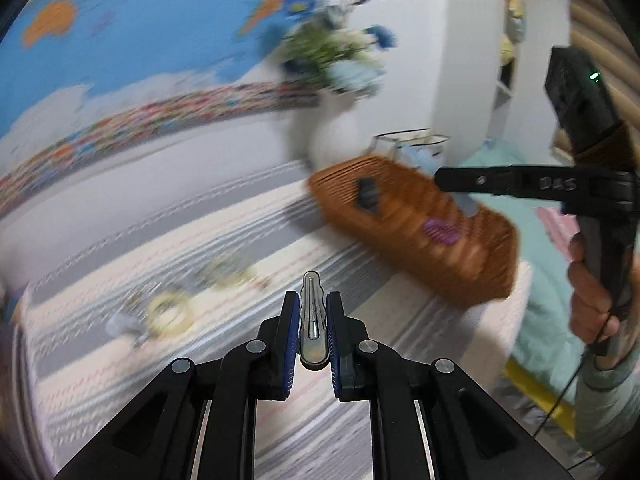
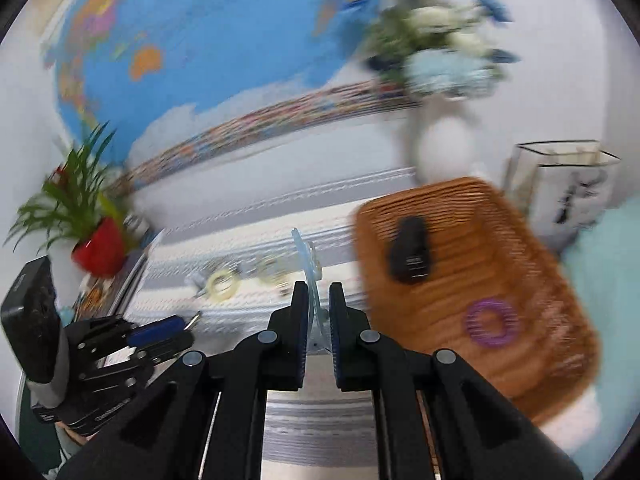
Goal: Organize jewelry
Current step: 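Carry both clips into the wicker basket and open both tools to drop them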
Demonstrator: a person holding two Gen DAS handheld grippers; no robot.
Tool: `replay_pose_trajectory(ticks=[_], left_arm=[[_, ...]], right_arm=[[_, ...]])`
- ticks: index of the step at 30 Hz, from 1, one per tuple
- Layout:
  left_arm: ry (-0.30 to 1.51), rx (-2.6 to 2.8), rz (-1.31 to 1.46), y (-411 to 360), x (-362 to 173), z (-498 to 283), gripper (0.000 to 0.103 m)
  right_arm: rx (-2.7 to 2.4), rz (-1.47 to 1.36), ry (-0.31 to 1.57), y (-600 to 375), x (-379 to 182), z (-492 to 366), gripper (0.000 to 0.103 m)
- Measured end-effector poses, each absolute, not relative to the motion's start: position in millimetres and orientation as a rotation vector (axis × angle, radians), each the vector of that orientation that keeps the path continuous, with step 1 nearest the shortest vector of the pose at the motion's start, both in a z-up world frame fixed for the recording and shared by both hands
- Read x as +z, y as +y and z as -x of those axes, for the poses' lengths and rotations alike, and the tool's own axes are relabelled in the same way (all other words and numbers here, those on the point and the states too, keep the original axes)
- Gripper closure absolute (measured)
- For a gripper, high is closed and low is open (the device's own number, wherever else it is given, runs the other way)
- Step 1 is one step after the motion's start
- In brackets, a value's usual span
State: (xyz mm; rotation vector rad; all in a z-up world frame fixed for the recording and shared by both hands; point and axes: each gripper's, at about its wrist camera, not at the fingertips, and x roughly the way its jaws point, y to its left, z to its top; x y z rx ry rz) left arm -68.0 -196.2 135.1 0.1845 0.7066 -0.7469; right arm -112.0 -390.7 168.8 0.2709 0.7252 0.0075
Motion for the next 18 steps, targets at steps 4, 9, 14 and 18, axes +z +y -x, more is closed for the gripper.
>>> replay_pose_trajectory(ticks=[4,9,14,18], left_arm=[[0.701,-0.815,-0.21,-252.4,147.5,66.3,0.09],[0.742,-0.897,-0.22,-313.2,148.2,58.6,0.09],[0.815,-0.912,-0.271,-365.8,126.1,41.3,0.09],[0.869,-0.914,-0.282,-385.2,104.5,30.4,0.09]], right_arm=[[-0.066,-0.309,0.751,-440.2,164.0,114.1,0.092],[-0.105,-0.336,0.824,-477.2,145.2,100.5,0.092],[-0.14,-0.349,0.907,-503.9,114.9,79.5,0.092],[-0.138,-0.367,0.949,-516.5,97.4,69.5,0.092]])
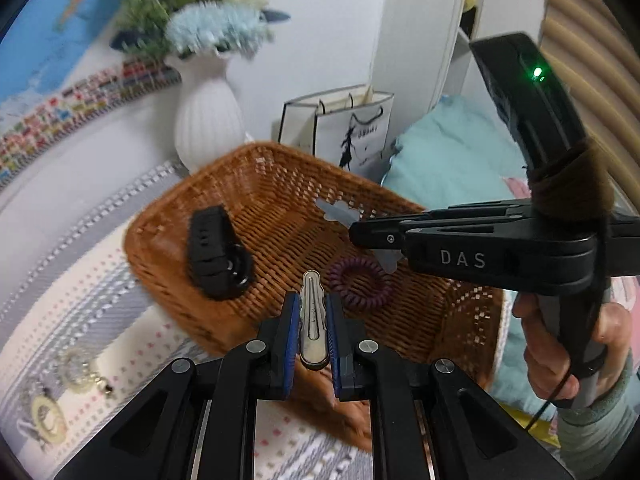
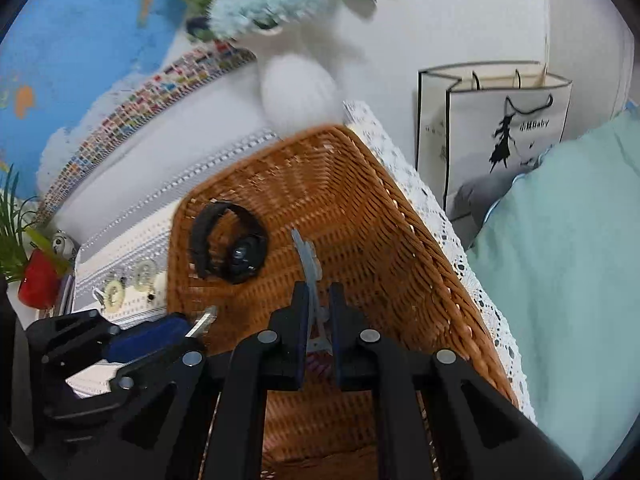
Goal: Organize jewelry
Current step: 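Carry both clips into the wicker basket and open both tools to drop them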
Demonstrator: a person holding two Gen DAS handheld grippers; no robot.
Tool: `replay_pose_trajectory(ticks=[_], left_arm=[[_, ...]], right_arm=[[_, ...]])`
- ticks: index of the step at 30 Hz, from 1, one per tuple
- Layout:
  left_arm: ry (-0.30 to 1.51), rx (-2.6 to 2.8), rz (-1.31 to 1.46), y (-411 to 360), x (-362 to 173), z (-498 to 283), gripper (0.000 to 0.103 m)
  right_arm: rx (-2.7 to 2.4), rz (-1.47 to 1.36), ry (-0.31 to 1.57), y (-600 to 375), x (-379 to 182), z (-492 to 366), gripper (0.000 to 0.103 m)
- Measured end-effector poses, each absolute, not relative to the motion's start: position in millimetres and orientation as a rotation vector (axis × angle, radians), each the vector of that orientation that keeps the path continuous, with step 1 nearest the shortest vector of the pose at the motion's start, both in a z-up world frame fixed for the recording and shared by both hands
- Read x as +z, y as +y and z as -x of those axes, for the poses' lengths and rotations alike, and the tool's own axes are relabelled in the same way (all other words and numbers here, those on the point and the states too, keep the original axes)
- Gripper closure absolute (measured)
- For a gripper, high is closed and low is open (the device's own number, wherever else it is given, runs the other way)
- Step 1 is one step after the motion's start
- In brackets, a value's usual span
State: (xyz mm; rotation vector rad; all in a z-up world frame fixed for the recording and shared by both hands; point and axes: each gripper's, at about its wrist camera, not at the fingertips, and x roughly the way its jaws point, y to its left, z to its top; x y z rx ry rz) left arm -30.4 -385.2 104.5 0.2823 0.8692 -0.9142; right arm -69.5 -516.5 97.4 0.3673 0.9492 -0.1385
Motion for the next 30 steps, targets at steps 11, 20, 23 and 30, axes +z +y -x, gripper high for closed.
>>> replay_pose_trajectory(ticks=[11,20,23,30], left_arm=[[0.905,-0.917,-0.307,-403.4,85.0,26.0,0.089],[0.876,-0.958,-0.194,-370.6,106.3,24.8,0.048],[0.834,-0.94,-0.167,-344.6,122.8,28.3,0.048],[0.757,-0.852,-0.111,-269.8,155.9,32.0,0.047]], right_arm=[[-0.142,-0.369,0.982,-522.0,78.5,57.0,0.092],[-0.115,-0.426,0.94,-524.9,90.8,68.7,0.088],[-0.113,-0.402,0.912,-516.3,104.4,74.9,0.085],[-0.064,-0.361,0.836,-475.2,137.9,86.5,0.072]])
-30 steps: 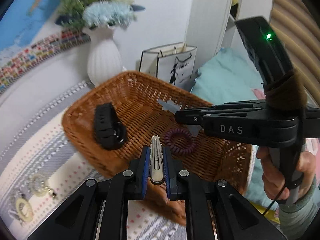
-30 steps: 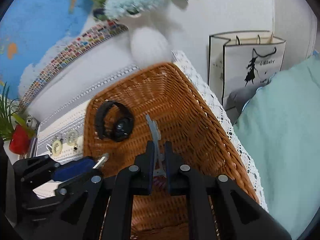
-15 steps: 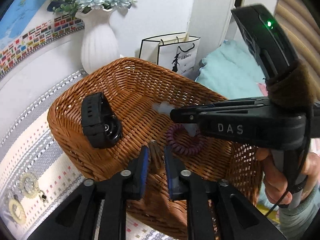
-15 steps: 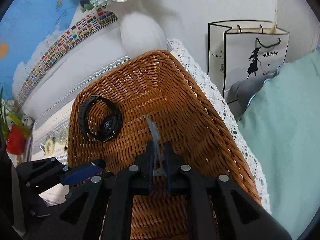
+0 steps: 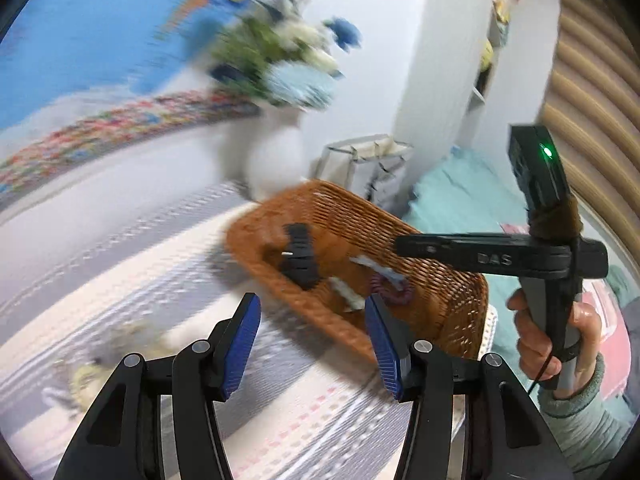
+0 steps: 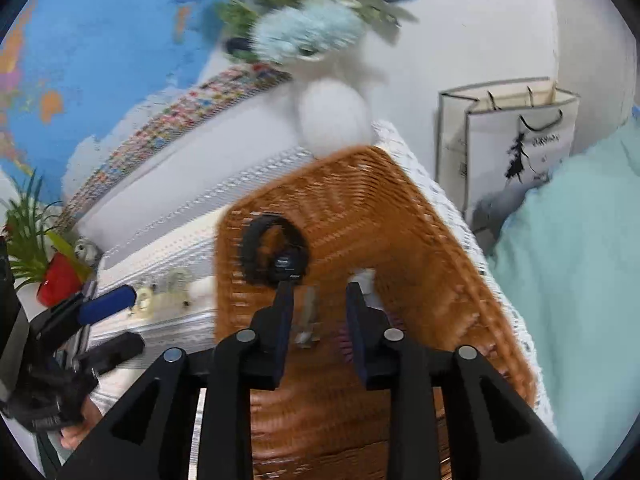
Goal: Organize jewelry
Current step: 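Carry both clips into the wicker basket and open both tools to drop them, then grasp the cream coil bracelet with the left tool while the right tool grasps the clear coil bracelet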
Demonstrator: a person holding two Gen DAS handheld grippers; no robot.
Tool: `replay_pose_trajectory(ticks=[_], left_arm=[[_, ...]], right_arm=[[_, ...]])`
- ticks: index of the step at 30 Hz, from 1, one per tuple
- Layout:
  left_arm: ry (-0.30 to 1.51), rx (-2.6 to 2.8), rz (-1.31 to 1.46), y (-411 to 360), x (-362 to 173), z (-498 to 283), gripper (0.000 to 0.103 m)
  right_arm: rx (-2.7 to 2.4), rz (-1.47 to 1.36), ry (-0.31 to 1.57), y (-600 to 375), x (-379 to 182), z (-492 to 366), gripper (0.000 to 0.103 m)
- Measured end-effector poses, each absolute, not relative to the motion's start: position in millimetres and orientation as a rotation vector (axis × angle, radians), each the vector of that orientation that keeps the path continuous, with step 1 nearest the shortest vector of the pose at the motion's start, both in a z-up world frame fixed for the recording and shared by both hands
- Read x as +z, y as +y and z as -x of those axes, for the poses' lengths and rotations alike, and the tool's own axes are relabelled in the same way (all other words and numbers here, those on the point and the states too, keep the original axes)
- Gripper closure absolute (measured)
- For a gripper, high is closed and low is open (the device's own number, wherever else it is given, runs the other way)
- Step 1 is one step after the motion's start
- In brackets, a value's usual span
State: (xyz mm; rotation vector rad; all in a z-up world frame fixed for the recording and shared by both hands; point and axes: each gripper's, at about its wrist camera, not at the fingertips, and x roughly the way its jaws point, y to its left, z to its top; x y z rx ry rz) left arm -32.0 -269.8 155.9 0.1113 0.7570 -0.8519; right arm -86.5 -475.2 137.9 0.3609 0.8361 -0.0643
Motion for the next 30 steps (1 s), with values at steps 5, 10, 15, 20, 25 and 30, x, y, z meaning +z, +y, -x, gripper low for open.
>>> replay_pose_trajectory(ticks=[5,10,15,20,25,30], left_arm=[[0.684,-0.771,-0.034,-193.4,178.1,32.1,0.047],[0.628,-0.692,0.049,-123.0,189.6,34.7,0.047],[0.615,-0.636,0.104,-75.1,185.1,30.9,0.047],[0.652,-0.595,0.138,-44.7,166.3,19.9,0.048],[0.718,-0.568,0.12,-50.8,140.7,1.4,0.048],[0.767,-0.542,0.056,-71.0,116.3,-23.0,0.049]], right_arm=[[0.015,-0.302,0.794,-423.1,161.0,84.1,0.072],[0.094,-0.243,0.791,-371.3,170.3,71.8,0.071],[0.149,-0.212,0.826,-333.8,163.2,52.5,0.07],[0.172,-0.224,0.867,-309.6,149.0,30.8,0.07],[0.144,-0.187,0.889,-297.6,132.6,9.1,0.07],[0.116,-0.181,0.918,-294.6,114.3,-15.4,0.07]])
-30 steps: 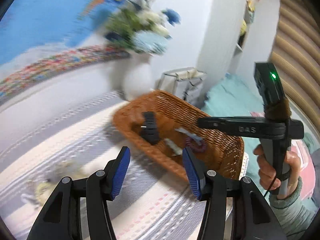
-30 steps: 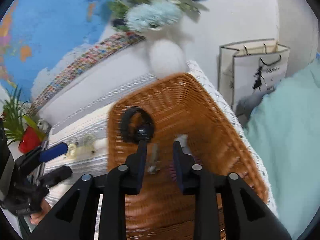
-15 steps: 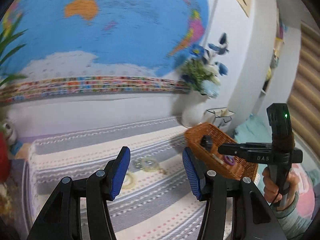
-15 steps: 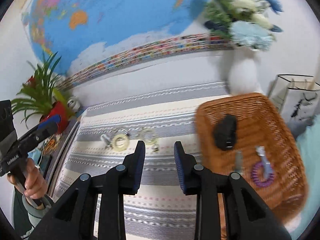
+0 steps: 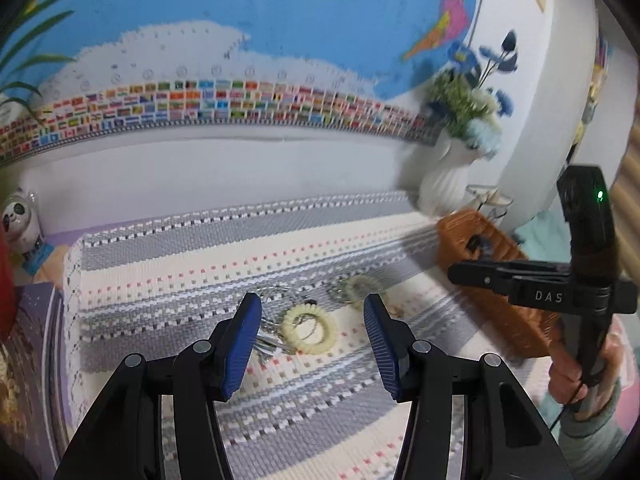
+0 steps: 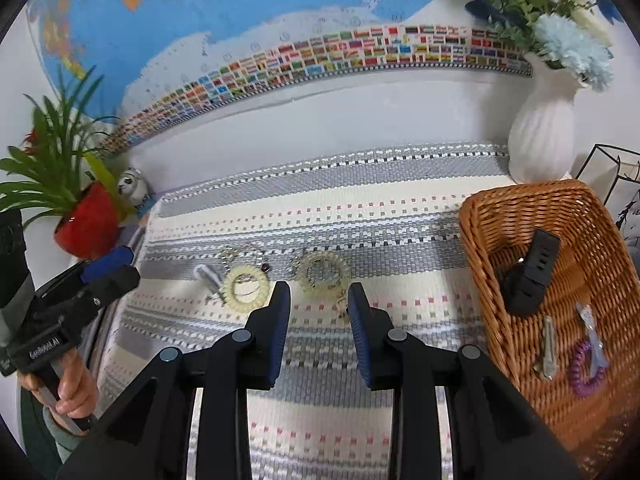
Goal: Organize jewelry
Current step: 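Grasp the cream coil bracelet with the left tool while the right tool grasps the clear coil bracelet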
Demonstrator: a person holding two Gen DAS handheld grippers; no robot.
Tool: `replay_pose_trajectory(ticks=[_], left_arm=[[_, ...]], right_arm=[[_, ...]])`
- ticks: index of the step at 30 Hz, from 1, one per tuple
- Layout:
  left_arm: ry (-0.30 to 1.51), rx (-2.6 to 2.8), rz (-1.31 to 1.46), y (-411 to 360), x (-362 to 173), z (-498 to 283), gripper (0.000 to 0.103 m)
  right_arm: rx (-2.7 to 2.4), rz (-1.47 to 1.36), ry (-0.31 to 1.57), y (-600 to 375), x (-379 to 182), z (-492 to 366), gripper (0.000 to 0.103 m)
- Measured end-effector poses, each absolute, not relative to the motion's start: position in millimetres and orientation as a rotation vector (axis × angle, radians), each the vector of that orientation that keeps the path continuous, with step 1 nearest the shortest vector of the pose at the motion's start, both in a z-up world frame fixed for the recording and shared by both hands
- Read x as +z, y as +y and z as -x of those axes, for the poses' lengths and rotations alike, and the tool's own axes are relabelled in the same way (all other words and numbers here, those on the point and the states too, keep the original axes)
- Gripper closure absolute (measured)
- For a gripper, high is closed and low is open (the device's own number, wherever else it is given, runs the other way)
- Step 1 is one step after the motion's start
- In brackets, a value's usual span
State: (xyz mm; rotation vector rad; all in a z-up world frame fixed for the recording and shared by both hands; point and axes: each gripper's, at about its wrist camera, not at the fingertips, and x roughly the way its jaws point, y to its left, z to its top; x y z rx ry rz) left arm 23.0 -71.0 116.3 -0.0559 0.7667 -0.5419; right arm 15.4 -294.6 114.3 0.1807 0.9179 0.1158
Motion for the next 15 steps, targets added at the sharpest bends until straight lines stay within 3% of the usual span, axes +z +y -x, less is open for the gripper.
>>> replay_pose_trajectory(ticks=[5,10,15], left_arm=[[0.817,-0.525,0.037,-84.6,94.8,-50.3,0.052],[0.876,-0.505,0.029,-88.3,65.7,-67.7,0.065],[0.92,-0.49,0.039,-87.8,53.8,-72.9,0.065]], right_arm=[[0.096,-0.142,0.949,-290.4,92.6,-49.4,0.07],[0.131,-0.14,0.99,-291.4,59.0,-80.5,0.071],[0.163,-0.166,1.052,-295.9,32.8,-94.6,0.073]])
